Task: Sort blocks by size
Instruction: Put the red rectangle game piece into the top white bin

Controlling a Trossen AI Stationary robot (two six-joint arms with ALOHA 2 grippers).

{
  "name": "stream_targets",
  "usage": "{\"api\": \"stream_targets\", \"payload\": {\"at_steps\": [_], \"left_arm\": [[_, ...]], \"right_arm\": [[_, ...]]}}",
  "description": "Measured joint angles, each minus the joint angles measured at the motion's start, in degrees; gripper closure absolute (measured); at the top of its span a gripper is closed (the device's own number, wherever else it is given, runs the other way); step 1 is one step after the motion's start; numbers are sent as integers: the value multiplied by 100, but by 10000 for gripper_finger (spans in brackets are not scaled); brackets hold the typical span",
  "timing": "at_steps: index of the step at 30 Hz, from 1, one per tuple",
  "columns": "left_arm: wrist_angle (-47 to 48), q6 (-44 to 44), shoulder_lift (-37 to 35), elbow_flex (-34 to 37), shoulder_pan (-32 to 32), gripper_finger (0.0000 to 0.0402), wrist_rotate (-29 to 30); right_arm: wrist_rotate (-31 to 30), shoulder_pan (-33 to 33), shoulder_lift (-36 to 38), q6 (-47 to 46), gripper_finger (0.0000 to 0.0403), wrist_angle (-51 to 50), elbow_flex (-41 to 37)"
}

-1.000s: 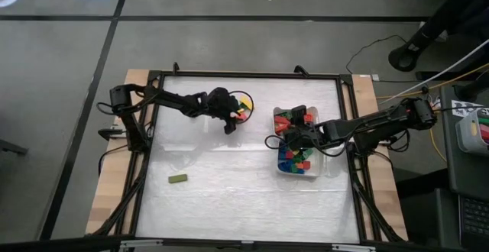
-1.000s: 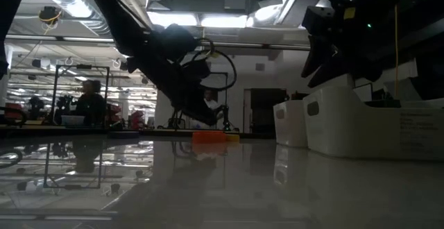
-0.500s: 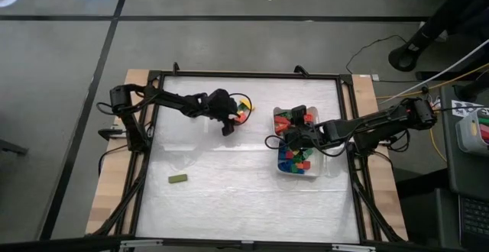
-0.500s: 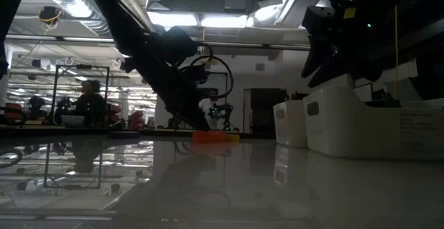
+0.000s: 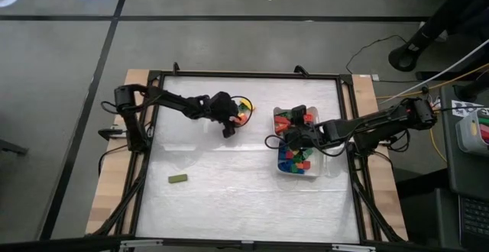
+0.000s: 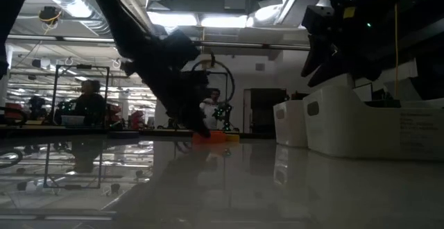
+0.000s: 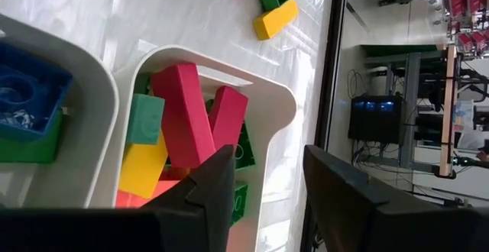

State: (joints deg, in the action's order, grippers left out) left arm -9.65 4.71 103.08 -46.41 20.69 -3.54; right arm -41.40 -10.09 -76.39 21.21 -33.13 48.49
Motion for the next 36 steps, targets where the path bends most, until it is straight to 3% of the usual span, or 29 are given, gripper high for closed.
{"api": "stream_targets", "payload": {"at_steps": [11, 15, 18, 22, 28, 32, 36], "left_arm": [[-149, 20, 370, -13, -38, 224, 118], [-236, -98, 311, -6, -42, 272, 144], [-231, -289, 220, -13, -71, 280, 16], [-179, -874, -33, -31, -120, 280, -841], [-342, -2117, -271, -109, -241, 280, -2723], [-710, -2591, -327, -116, -495, 277, -3365], [-1218, -2915, -334, -109, -766, 273, -3481]], "right_arm": [[129, 0, 1, -33, 246, 6, 760], [963, 0, 1, -44, 246, 156, 961], [1877, 0, 1, -46, 246, 517, 961], [2667, -2, -96, -44, 246, 852, 958], [2809, -2, -377, 46, 246, 1267, 959], [2884, -2, -604, 252, 246, 1608, 959], [3086, -2, -802, 347, 246, 1972, 957]]}}
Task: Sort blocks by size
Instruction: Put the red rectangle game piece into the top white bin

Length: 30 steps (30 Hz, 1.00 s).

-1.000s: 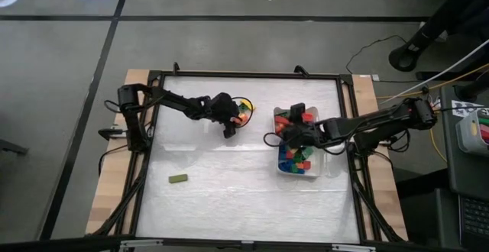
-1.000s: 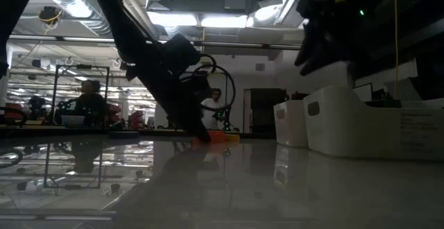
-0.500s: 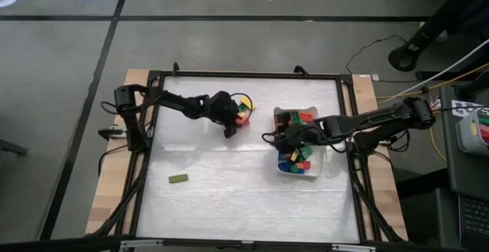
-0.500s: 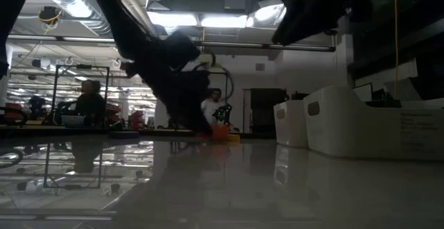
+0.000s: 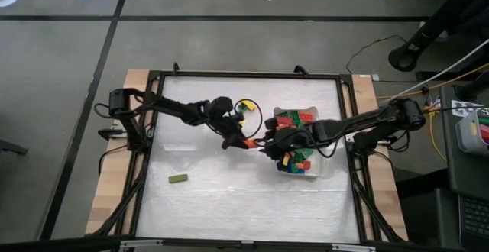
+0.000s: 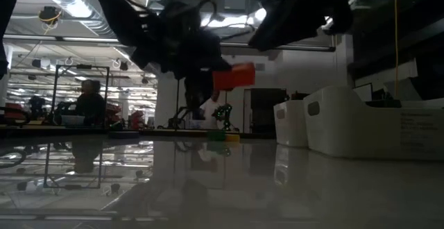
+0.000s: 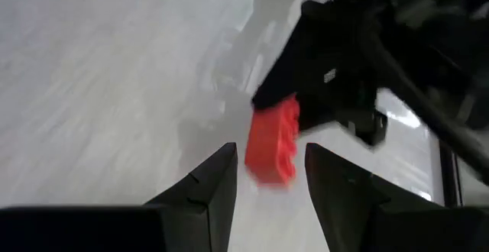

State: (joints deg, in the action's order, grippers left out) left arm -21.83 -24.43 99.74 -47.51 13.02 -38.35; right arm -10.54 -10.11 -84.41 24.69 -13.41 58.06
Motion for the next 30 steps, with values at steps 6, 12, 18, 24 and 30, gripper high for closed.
{"api": "stream_targets", "payload": {"at_steps": [6, 12, 18, 24, 30], "left_arm": [[-631, -418, -2, -9, -235, 270, 0], [-954, -560, -2, -9, -339, 269, 2], [-1054, -576, -4, -7, -417, 268, 20], [-1062, -528, -4, -7, -447, 268, 19], [-1075, -464, -4, -7, -589, 259, 145]], "right_arm": [[347, 0, -148, 3, 246, 202, 1], [316, -2, -225, 2, 246, 373, 2], [243, -4, -261, 4, 248, 420, 8], [255, -4, -263, 25, 301, 458, 7], [284, -9, -261, 22, 306, 453, 7]]}}
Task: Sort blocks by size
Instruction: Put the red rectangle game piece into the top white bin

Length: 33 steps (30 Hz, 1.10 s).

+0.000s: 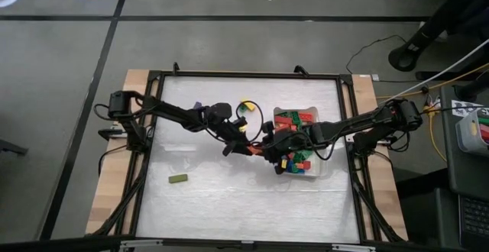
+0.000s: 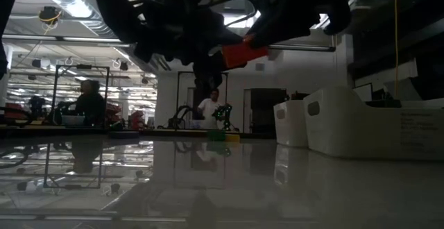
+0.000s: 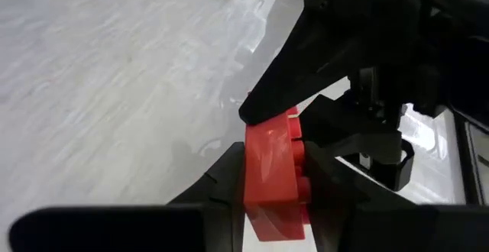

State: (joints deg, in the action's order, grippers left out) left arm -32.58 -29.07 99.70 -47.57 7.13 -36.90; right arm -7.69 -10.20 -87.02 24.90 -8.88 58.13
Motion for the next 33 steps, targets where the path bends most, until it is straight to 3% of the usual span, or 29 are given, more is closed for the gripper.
{"api": "stream_targets", "payload": {"at_steps": [5, 9, 14, 20, 25, 33], "left_arm": [[7, 112, 0, 0, -130, 217, 401], [18, 243, 0, -4, -120, 196, 435], [34, 246, -11, -11, -37, 203, 426], [57, 246, -11, -13, 168, 219, 446], [61, 248, -11, -13, 292, 220, 443], [64, 248, -11, -11, 308, 220, 447]], "right_arm": [[241, 9, 0, -352, 306, -124, 13], [305, 4, 0, -671, 304, -1057, 301], [340, 7, -4, -1107, 304, -2819, 995], [858, 6, -2, -2130, 303, -4596, 1557], [1248, 4, -2, -2760, 303, -5342, 1560], [1160, 11, -13, -2716, 303, -5742, 1561]]}}
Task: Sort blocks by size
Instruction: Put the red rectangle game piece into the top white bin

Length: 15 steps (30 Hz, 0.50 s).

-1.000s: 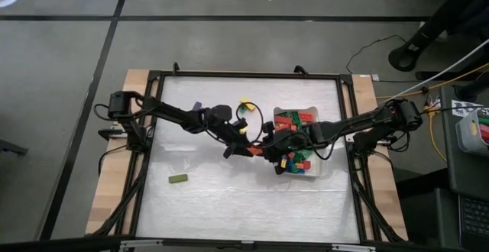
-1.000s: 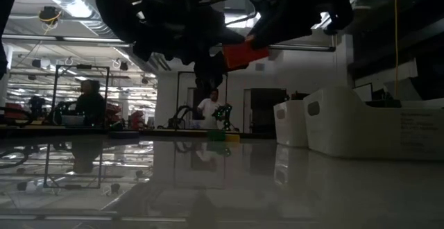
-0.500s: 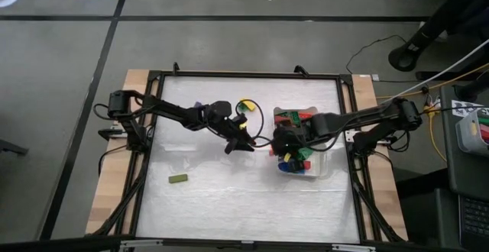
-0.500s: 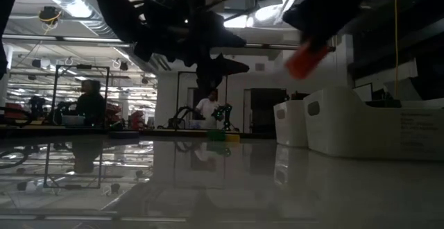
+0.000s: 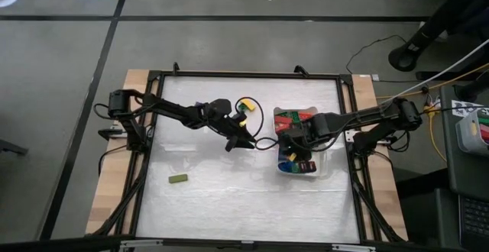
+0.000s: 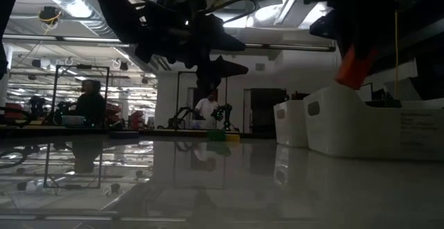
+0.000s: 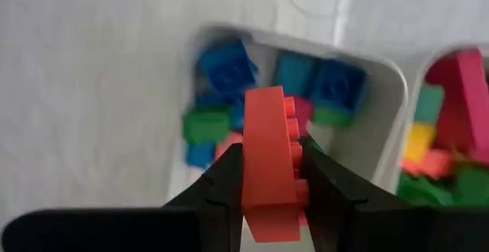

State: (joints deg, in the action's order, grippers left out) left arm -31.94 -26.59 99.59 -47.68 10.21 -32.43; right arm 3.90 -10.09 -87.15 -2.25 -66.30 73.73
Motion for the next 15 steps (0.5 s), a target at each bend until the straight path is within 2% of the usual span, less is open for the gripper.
{"api": "stream_targets", "payload": {"at_steps": [3, 8, 11, 15], "left_arm": [[2, 0, 0, -2, -10, 220, 0], [2, 0, 0, 0, 45, 219, 0], [2, 0, 0, 0, 111, 219, 0], [0, 116, 0, -1, 243, 219, 0]], "right_arm": [[-422, 0, 0, 102, 303, -479, 15], [-1549, 0, -2, 104, 302, -1267, 52], [-2190, 2, -2, 109, 302, -1457, 52], [-2691, 2, -2, 110, 302, -1450, 52]]}}
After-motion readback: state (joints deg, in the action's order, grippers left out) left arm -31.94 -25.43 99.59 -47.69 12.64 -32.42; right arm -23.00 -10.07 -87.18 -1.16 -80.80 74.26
